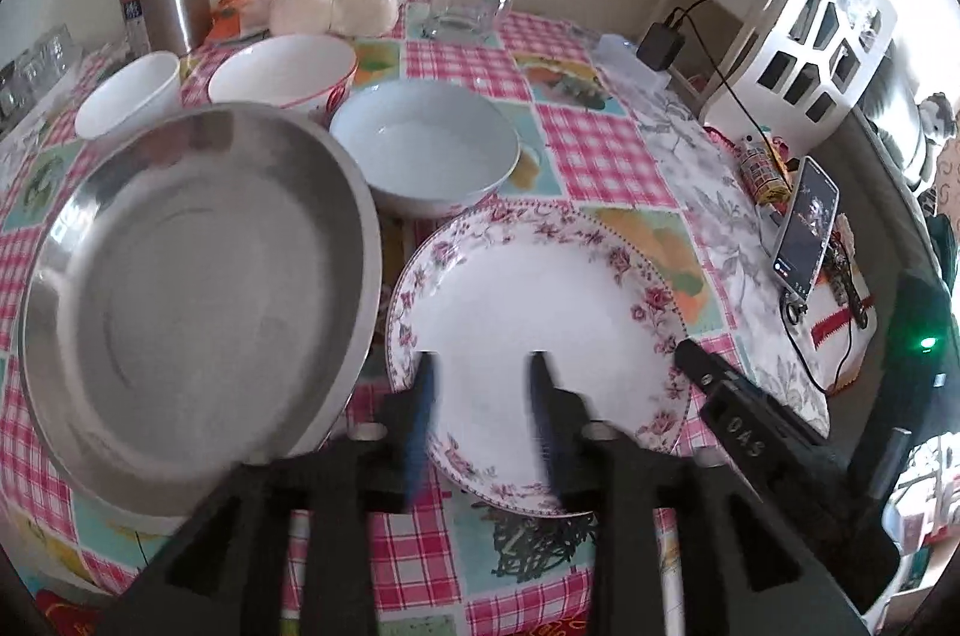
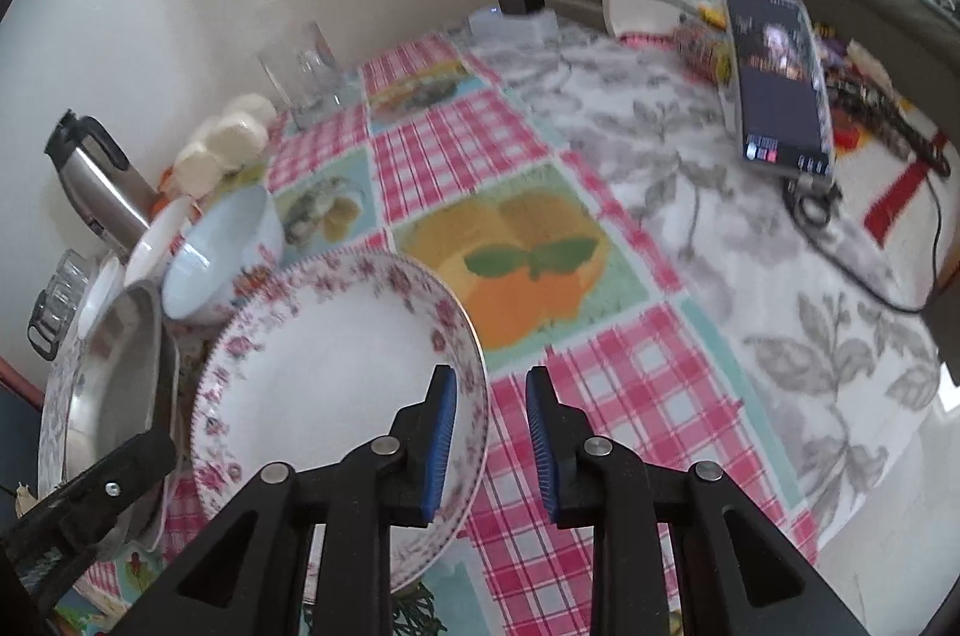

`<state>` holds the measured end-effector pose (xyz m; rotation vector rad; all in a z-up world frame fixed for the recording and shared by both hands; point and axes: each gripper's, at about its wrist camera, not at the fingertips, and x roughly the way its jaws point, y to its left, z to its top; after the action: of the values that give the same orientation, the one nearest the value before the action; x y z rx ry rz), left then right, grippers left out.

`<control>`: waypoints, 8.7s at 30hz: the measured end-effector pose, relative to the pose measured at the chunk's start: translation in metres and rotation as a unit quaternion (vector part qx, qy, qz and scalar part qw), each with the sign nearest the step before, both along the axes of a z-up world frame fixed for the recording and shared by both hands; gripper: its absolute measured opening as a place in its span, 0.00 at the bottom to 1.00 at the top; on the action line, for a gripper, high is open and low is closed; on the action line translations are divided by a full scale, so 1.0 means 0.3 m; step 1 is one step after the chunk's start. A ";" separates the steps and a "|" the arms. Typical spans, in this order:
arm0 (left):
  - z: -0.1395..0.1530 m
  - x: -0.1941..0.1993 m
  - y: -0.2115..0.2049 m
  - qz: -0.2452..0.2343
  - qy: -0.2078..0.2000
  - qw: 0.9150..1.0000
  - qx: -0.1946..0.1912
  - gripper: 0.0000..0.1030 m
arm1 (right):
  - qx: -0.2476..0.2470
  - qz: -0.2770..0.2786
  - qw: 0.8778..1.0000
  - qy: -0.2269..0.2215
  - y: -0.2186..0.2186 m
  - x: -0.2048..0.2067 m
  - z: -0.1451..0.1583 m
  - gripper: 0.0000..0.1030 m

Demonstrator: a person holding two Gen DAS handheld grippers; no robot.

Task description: Organize plates and bowls

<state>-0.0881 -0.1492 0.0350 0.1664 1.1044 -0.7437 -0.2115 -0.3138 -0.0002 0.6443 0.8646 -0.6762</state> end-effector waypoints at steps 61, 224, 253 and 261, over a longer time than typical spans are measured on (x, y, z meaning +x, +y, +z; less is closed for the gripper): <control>-0.091 0.077 -0.118 0.008 0.028 0.999 -0.046 0.23 | -0.046 -0.019 0.998 -0.027 -0.053 -0.024 0.065 0.23; 0.098 0.594 0.309 0.215 -0.088 0.972 0.024 0.99 | -0.146 0.014 0.987 0.066 0.350 0.507 0.151 1.00; 0.005 0.769 0.156 0.144 -0.001 0.988 -0.050 0.99 | -0.063 0.062 0.995 0.047 0.098 0.801 0.240 1.00; -0.039 0.822 0.162 0.156 0.039 0.985 -0.062 0.99 | -0.054 0.069 0.995 0.049 0.069 0.873 0.188 1.00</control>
<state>0.1584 -0.1005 0.0233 -0.1418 1.1217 -0.5382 0.0504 -0.2932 0.0563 0.4527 0.9479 -0.6302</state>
